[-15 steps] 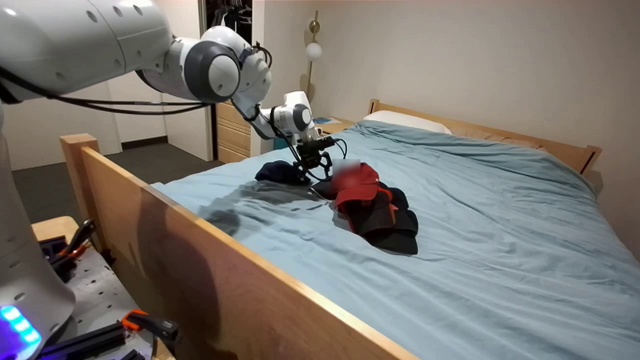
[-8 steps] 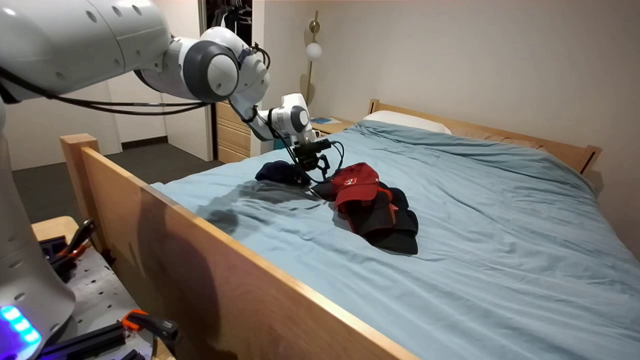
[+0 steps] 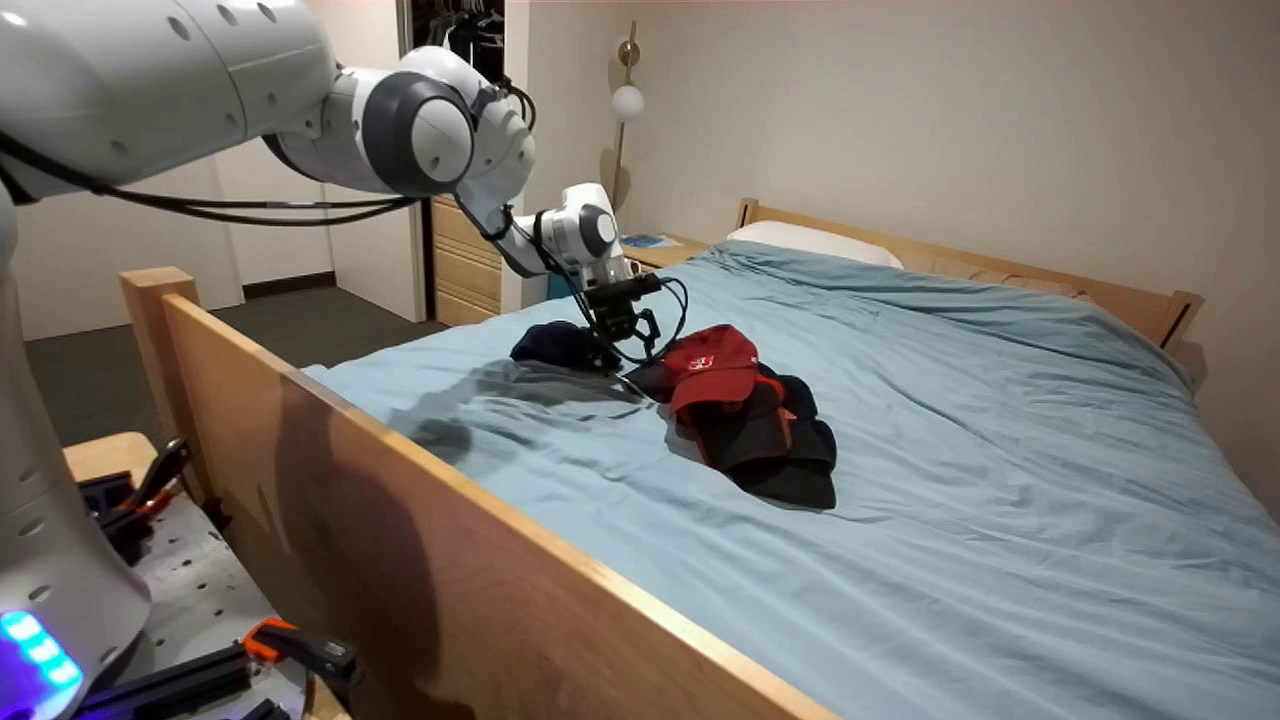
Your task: Place the black and white cap on top of the red cap
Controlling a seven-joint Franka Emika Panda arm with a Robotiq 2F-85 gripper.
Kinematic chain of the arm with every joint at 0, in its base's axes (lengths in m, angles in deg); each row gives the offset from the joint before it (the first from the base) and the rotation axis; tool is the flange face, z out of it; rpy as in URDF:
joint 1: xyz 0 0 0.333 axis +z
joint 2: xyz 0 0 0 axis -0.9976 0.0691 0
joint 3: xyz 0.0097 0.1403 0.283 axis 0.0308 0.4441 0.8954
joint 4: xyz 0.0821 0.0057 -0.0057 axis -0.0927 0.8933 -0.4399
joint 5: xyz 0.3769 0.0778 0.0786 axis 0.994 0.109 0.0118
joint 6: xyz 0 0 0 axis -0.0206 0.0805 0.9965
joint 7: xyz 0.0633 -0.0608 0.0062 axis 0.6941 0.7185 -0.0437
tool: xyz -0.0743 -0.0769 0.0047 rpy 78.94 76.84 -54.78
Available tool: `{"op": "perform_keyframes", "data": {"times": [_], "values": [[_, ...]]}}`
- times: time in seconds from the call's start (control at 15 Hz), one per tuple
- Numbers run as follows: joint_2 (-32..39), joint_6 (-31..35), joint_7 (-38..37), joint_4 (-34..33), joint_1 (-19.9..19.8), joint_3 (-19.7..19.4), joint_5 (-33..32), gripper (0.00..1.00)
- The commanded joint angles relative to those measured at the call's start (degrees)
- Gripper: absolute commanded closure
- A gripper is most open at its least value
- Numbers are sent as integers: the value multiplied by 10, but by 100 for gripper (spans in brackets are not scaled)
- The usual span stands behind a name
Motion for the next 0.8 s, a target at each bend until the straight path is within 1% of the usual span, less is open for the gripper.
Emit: {"op": "perform_keyframes", "data": {"times": [0.0, 0.27, 0.4, 0.53, 0.73], "values": [[-36, -28, -10, 39, 8, -2, 0, 0], [-19, -45, -1, 25, 7, -8, -6, 0], [-9, -47, 13, 19, 0, -7, -3, 0], [1, -43, 7, 15, 1, -19, -11, 0], [16, -23, -5, 2, 11, -49, -40, 0]]}}
